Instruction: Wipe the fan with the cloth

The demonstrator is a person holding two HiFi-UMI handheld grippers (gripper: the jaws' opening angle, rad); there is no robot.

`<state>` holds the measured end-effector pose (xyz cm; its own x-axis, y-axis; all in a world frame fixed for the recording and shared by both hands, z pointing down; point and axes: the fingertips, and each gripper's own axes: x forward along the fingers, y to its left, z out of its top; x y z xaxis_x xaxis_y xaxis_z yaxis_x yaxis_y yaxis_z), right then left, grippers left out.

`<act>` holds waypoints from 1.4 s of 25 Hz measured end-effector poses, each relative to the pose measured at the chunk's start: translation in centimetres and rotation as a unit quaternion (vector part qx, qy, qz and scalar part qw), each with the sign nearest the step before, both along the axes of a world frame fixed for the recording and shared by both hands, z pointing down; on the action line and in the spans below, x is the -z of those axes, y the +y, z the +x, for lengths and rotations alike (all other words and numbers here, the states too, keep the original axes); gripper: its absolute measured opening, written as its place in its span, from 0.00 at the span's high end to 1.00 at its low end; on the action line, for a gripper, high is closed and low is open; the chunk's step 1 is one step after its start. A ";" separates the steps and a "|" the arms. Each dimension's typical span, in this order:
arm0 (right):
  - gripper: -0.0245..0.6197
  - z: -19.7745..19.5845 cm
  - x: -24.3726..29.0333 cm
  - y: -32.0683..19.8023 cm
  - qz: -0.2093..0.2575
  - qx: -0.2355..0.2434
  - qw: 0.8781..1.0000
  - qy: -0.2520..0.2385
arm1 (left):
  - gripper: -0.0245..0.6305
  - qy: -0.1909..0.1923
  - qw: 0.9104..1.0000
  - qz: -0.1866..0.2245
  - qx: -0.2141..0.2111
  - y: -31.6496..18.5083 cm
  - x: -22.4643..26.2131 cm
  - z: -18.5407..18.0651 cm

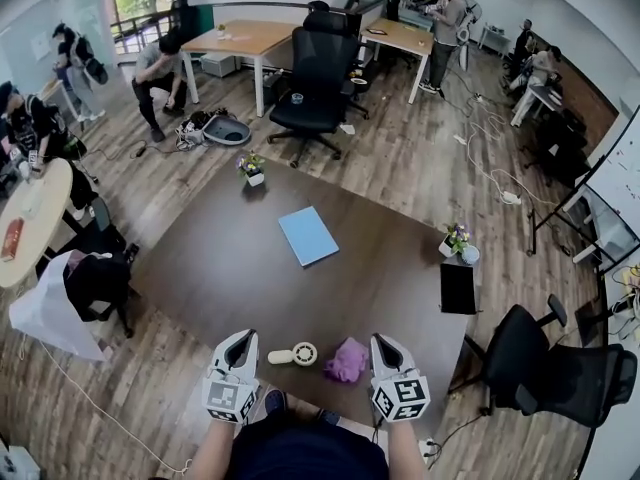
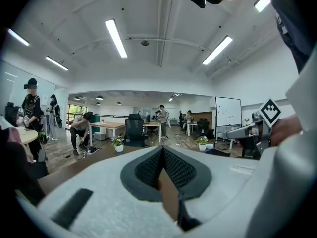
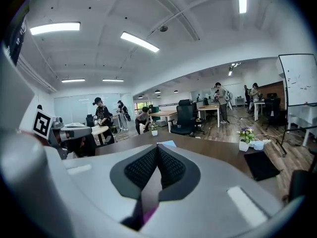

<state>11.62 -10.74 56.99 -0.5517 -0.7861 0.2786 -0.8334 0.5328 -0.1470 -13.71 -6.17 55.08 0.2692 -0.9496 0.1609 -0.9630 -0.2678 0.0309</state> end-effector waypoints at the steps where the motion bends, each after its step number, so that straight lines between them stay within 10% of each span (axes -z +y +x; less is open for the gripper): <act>1: 0.95 -0.1 -0.2 -0.3 0.000 0.002 1.000 0.001 | 0.96 -0.003 1.000 -0.003 -0.003 -0.3 -0.5 0.0; 22: 0.94 -0.7 -10.3 0.3 -0.112 0.033 0.988 0.099 | 0.96 -0.075 0.988 -0.123 -0.063 -0.2 -12.2 1.7; 35: 0.64 -0.4 -20.2 2.8 -0.237 0.064 0.957 0.156 | 0.96 -0.078 0.983 -0.154 -0.068 -0.6 -13.5 1.2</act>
